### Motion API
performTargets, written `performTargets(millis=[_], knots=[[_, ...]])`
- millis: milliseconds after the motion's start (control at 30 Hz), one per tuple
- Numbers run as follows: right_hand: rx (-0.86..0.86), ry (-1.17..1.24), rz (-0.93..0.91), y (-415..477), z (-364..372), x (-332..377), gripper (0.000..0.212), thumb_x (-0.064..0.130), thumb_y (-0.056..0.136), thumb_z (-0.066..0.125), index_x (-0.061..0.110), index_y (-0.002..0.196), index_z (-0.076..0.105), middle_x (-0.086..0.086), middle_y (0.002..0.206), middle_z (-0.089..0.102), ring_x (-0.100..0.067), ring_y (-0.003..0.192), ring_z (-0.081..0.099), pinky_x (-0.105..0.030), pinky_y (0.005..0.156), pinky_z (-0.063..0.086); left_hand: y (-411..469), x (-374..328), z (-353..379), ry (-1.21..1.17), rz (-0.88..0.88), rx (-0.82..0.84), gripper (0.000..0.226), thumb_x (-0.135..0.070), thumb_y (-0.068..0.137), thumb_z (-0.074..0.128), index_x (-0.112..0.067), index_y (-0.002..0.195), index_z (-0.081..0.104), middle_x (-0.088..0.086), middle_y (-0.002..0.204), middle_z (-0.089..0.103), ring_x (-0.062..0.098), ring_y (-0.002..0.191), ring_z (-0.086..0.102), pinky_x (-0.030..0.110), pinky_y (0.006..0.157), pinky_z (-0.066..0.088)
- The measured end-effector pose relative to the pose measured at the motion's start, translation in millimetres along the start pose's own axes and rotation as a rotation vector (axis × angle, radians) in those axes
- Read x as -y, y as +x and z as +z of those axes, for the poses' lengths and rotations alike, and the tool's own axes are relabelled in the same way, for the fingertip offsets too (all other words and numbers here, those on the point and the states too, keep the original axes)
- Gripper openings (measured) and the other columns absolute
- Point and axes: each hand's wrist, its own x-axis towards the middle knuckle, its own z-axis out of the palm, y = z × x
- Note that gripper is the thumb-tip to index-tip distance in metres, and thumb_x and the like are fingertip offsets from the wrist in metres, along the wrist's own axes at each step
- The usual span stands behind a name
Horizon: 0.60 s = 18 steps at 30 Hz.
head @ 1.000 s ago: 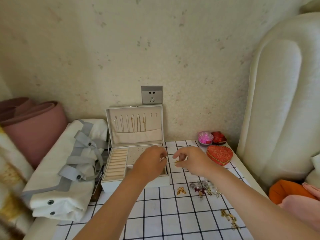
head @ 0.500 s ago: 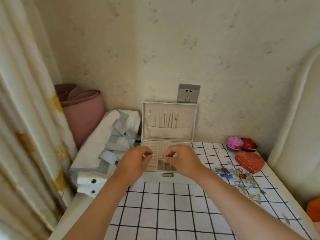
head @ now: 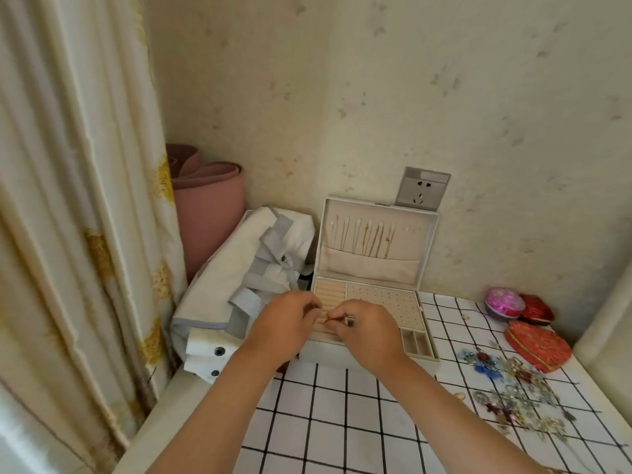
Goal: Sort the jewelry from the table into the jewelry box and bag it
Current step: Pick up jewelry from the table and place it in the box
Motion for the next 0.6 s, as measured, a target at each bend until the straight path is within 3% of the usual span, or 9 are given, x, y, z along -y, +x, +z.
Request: performTargets(millis=[133, 267, 533, 600], knots=[[-0.077, 0.055, -0.047, 0.7, 8.2, 0.2, 0.006, 0.029, 0.082, 0.081, 0.033, 0.087, 0.079, 0.022, 0.086, 0.072, 0.004, 0.084, 0.064, -0.014, 0.073, 0.049, 4.9, 1.2, 1.7, 0.019, -0.024, 0.021, 0.019, -0.024, 0.097, 0.058, -0.021, 0.112, 0.069, -0.005, 0.106, 0.068, 0.008, 0.095, 0.061, 0.025, 0.084, 0.051], [-0.104, 0.132, 0.035, 7.3, 12.8, -2.3, 0.007, 0.029, 0.079, 0.083, 0.034, 0.083, 0.079, 0.024, 0.085, 0.072, 0.007, 0.087, 0.064, -0.011, 0.075, 0.047, 10.4, 0.2, -3.9, 0.01, -0.027, -0.02, 0.018, -0.021, 0.097, 0.058, -0.018, 0.109, 0.07, -0.003, 0.102, 0.069, 0.009, 0.089, 0.062, 0.028, 0.082, 0.053], [0.011, 0.16, 0.13, 12.2, 7.1, -5.5, 0.005, 0.037, 0.079, 0.083, 0.039, 0.08, 0.078, 0.03, 0.082, 0.071, 0.006, 0.079, 0.065, -0.02, 0.075, 0.052, 11.8, 0.5, -7.4, 0.027, 0.003, 0.001, 0.018, -0.021, 0.097, 0.058, -0.019, 0.111, 0.07, -0.004, 0.106, 0.067, 0.007, 0.09, 0.06, 0.021, 0.08, 0.049], [0.026, 0.146, 0.161, 11.3, 1.6, -8.4, 0.004, 0.037, 0.082, 0.08, 0.04, 0.082, 0.077, 0.029, 0.08, 0.071, 0.0, 0.068, 0.066, -0.026, 0.067, 0.057, 12.3, -0.4, -7.4, 0.02, 0.011, 0.008, 0.018, -0.022, 0.096, 0.06, -0.019, 0.111, 0.07, -0.004, 0.107, 0.066, 0.006, 0.088, 0.059, 0.019, 0.078, 0.047]])
